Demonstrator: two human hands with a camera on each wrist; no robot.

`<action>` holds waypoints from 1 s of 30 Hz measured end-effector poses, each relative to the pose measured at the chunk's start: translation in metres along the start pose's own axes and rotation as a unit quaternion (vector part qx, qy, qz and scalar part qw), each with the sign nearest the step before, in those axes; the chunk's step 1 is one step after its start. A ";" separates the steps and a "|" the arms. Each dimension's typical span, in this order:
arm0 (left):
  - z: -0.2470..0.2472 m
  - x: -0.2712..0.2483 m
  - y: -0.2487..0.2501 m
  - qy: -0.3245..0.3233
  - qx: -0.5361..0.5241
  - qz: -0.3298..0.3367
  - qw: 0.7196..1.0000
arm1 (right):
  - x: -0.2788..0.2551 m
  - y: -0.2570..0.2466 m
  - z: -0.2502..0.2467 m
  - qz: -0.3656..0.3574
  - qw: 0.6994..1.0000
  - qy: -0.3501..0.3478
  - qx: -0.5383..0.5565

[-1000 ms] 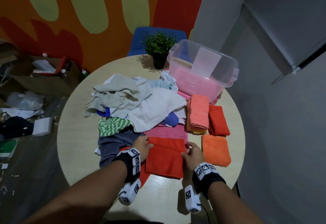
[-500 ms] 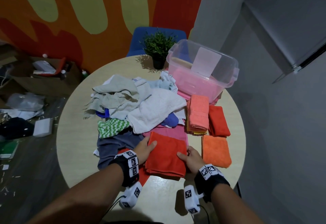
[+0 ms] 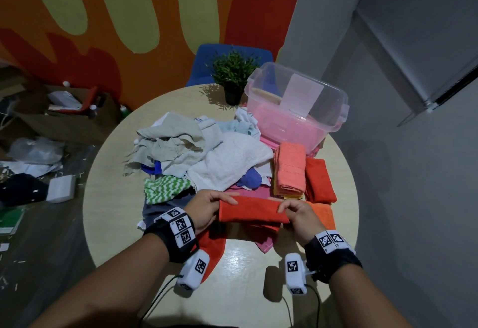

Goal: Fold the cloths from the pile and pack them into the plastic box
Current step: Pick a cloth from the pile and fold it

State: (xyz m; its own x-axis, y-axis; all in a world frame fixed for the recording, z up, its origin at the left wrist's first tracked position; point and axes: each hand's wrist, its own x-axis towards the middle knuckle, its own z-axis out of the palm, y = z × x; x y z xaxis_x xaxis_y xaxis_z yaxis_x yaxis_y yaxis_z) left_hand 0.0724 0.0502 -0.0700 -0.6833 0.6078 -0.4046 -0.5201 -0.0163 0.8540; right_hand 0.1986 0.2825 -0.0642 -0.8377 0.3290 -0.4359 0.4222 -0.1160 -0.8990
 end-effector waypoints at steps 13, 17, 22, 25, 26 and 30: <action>0.011 0.000 0.026 0.014 0.076 0.037 0.996 | -0.015 -0.018 -0.002 -0.059 0.998 -0.017 -0.028; 0.028 0.009 0.026 0.043 0.083 0.054 0.994 | -0.024 -0.024 -0.006 -0.032 0.994 -0.081 -0.061; 0.062 0.020 0.032 0.016 0.180 0.090 0.979 | -0.030 -0.027 -0.012 -0.003 0.987 -0.161 -0.023; 0.085 0.030 0.036 -0.005 0.214 0.110 0.971 | -0.027 -0.026 -0.013 -0.043 0.993 -0.098 0.046; 0.091 0.036 0.037 -0.001 0.217 0.113 0.970 | -0.025 -0.024 -0.016 -0.067 0.994 -0.073 0.040; 0.119 0.061 0.034 0.036 0.259 0.125 0.957 | -0.019 -0.022 -0.044 -0.126 0.992 0.004 -0.020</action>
State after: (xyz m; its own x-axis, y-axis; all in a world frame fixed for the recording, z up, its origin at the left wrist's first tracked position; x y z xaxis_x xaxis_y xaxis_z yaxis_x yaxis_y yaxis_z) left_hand 0.0740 0.1814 -0.0264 -0.7965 0.5798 -0.1714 -0.0244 0.2526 0.9673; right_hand 0.2207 0.3196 -0.0345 -0.9152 0.3510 -0.1978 0.2142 0.0081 -0.9767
